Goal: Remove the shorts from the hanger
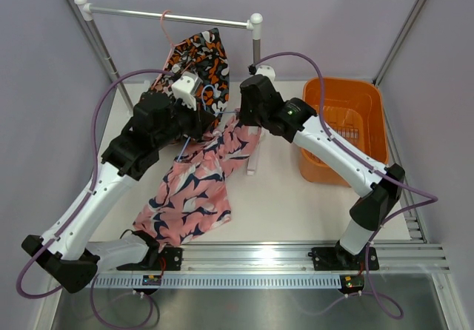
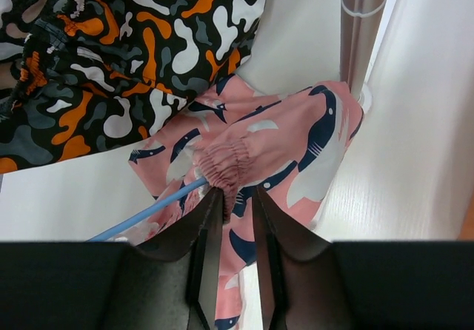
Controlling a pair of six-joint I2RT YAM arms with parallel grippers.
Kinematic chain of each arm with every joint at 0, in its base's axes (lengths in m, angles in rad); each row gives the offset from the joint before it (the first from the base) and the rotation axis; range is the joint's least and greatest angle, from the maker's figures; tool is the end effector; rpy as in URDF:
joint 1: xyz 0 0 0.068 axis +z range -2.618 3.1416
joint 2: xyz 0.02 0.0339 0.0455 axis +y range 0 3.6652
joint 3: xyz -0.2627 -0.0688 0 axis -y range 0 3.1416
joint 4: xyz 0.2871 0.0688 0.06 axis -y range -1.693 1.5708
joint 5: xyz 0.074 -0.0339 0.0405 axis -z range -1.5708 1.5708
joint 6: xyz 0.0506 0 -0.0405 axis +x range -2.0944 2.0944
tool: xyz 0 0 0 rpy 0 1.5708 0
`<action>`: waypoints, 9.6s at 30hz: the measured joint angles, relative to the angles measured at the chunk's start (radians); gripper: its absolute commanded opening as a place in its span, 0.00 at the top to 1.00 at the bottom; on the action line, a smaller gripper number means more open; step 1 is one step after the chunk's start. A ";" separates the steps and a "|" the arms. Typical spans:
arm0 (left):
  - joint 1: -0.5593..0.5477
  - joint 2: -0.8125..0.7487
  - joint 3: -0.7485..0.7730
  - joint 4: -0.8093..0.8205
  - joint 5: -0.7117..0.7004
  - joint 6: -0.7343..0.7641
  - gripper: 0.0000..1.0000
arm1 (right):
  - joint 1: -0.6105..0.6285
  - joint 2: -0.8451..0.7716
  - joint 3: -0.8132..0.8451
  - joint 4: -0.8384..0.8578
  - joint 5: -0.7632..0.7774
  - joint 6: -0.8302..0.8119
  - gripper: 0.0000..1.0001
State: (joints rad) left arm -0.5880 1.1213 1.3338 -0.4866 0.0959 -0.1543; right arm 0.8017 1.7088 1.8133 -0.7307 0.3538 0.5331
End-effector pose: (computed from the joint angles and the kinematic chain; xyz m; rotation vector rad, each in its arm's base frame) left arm 0.2416 -0.1669 0.4356 0.4727 1.8270 -0.6025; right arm 0.3143 0.2995 0.3921 -0.0941 2.1757 0.3812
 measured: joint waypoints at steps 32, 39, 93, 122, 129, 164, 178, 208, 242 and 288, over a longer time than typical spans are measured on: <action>0.001 -0.079 0.005 -0.117 0.149 0.093 1.00 | -0.126 0.150 0.274 -0.180 0.046 -0.069 1.00; -0.008 -0.079 0.005 -0.117 0.184 0.120 1.00 | -0.140 0.207 0.387 -0.238 0.052 -0.092 1.00; -0.028 -0.015 0.134 0.354 -0.443 -0.081 1.00 | -0.173 -0.238 0.563 0.426 0.629 -0.780 1.00; -0.028 -0.045 -0.005 0.378 -0.421 -0.084 1.00 | -0.716 0.075 0.072 -0.082 0.213 -0.130 0.75; -0.028 -0.055 -0.025 0.391 -0.410 -0.098 1.00 | -0.715 -0.007 -0.253 -0.055 0.007 -0.056 0.14; -0.028 -0.133 -0.085 0.405 -0.386 -0.161 1.00 | -0.429 -0.984 -1.019 -0.055 -0.197 0.096 0.01; -0.028 -0.134 -0.117 0.375 -0.365 -0.160 1.00 | -0.322 -1.052 -1.341 0.145 -0.091 0.301 0.01; -0.028 -0.133 -0.134 0.363 -0.357 -0.157 1.00 | -0.256 -1.167 -1.596 0.709 0.082 0.370 1.00; -0.028 0.060 0.108 0.153 -0.281 -0.081 1.00 | -0.529 -0.334 -0.545 0.274 0.232 0.142 0.99; -0.009 0.590 0.631 0.373 -0.580 0.199 1.00 | -0.554 -0.562 -0.664 0.308 -0.042 0.065 0.21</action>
State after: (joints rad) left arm -0.5968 1.7115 1.9648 -0.1139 -0.4839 0.0444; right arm 0.2478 1.1473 1.1496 -0.4229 0.3115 0.5980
